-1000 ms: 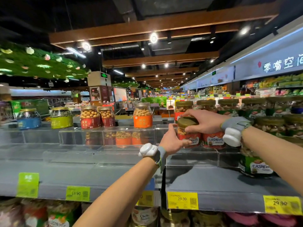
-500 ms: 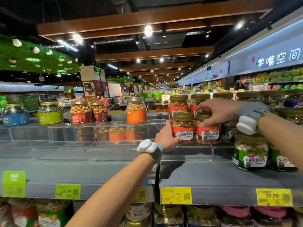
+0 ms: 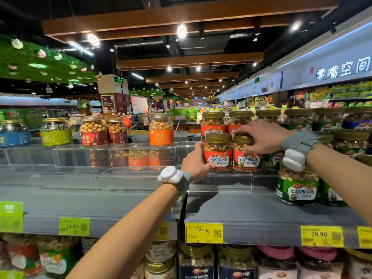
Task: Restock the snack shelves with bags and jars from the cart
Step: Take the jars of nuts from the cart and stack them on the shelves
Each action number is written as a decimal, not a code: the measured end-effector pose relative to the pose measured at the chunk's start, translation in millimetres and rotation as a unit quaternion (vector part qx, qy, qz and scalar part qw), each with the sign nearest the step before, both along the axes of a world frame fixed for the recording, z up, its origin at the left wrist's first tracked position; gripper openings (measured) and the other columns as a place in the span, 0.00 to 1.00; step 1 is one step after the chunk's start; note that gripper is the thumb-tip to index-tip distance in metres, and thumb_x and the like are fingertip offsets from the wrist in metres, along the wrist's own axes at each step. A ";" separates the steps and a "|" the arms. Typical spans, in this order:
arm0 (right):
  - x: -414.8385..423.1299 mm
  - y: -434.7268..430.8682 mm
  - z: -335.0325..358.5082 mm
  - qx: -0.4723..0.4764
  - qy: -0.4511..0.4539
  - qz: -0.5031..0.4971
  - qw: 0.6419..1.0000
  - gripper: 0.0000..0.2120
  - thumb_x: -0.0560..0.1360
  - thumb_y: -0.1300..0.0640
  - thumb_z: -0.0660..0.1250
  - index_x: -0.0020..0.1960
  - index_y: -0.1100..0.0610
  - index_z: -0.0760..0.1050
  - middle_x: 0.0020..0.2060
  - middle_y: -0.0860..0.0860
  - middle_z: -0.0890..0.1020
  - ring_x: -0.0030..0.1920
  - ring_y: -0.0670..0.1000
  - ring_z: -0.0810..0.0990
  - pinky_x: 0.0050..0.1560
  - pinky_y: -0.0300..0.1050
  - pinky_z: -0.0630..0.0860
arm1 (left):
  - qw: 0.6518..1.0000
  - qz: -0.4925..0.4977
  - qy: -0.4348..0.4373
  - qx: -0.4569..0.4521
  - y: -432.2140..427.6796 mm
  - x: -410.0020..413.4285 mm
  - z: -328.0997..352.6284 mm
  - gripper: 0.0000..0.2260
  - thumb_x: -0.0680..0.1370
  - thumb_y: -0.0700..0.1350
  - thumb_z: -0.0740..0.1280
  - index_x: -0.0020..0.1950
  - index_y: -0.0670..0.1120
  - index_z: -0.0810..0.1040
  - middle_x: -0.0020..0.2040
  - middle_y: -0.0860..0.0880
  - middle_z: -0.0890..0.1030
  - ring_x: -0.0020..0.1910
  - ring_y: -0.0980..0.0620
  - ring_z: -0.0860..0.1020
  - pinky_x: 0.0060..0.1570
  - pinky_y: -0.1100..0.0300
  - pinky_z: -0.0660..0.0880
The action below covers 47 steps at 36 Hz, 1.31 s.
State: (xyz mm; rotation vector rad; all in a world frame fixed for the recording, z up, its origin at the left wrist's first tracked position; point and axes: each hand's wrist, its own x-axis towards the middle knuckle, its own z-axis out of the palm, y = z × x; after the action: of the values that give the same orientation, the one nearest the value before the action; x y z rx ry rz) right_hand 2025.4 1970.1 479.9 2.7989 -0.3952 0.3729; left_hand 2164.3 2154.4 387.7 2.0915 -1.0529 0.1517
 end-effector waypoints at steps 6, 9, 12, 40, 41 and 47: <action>-1.2 -2.5 0.1 0.006 0.001 0.002 1.000 0.38 0.72 0.34 0.69 0.77 0.40 0.57 0.70 0.53 0.69 0.70 0.57 0.66 0.63 0.58 0.74 | 0.999 -0.014 0.029 -0.021 1.6 -5.2 1.0 0.33 0.75 0.48 0.76 0.74 0.48 0.63 0.66 0.45 0.80 0.59 0.47 0.80 0.65 0.50 0.75; -0.4 -0.7 -0.6 0.007 0.006 0.008 1.000 0.38 0.73 0.36 0.69 0.77 0.42 0.57 0.68 0.54 0.71 0.69 0.57 0.67 0.64 0.56 0.74 | 0.998 -0.019 0.055 0.003 6.9 -7.7 3.6 0.37 0.75 0.49 0.76 0.77 0.48 0.59 0.66 0.45 0.79 0.58 0.49 0.80 0.64 0.54 0.74; -3.5 7.6 -3.2 0.001 0.010 -0.002 1.000 0.40 0.74 0.38 0.69 0.79 0.47 0.55 0.70 0.55 0.72 0.71 0.58 0.66 0.67 0.55 0.68 | 0.996 -0.003 0.092 0.020 12.9 -13.7 11.4 0.38 0.75 0.49 0.75 0.78 0.47 0.58 0.69 0.45 0.77 0.65 0.46 0.77 0.67 0.51 0.72; -310.2 95.5 -181.5 0.449 -0.222 -0.030 0.865 0.11 0.82 0.64 0.59 0.60 0.55 0.76 0.35 0.52 0.85 0.29 0.50 0.82 0.32 0.47 0.80 | 0.939 -0.215 0.265 -0.050 12.3 -307.9 -84.6 0.08 0.85 0.40 0.57 0.62 0.42 0.72 0.29 0.45 0.75 0.19 0.54 0.71 0.21 0.63 0.68; -327.9 87.1 -185.7 0.450 -0.213 -0.054 0.866 0.15 0.81 0.67 0.58 0.61 0.53 0.76 0.38 0.52 0.86 0.31 0.51 0.84 0.33 0.49 0.81 | 0.933 -0.228 0.276 -0.035 2.9 -324.1 -88.4 0.08 0.85 0.38 0.55 0.62 0.42 0.71 0.30 0.45 0.76 0.20 0.53 0.72 0.21 0.64 0.68; -477.8 33.3 -204.8 0.391 -0.131 -0.181 0.893 0.22 0.76 0.68 0.59 0.66 0.51 0.74 0.58 0.50 0.80 0.56 0.51 0.80 0.48 0.45 0.77 | 0.892 -0.330 0.285 0.119 -73.4 -462.2 -108.3 0.16 0.80 0.29 0.57 0.61 0.45 0.72 0.56 0.42 0.76 0.43 0.48 0.76 0.39 0.52 0.78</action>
State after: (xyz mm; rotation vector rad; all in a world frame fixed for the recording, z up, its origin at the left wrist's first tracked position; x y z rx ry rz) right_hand 1547.6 2003.4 275.1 3.3090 -1.3790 0.6114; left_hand 1702.1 2081.0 279.4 1.6798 -1.3679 -0.9136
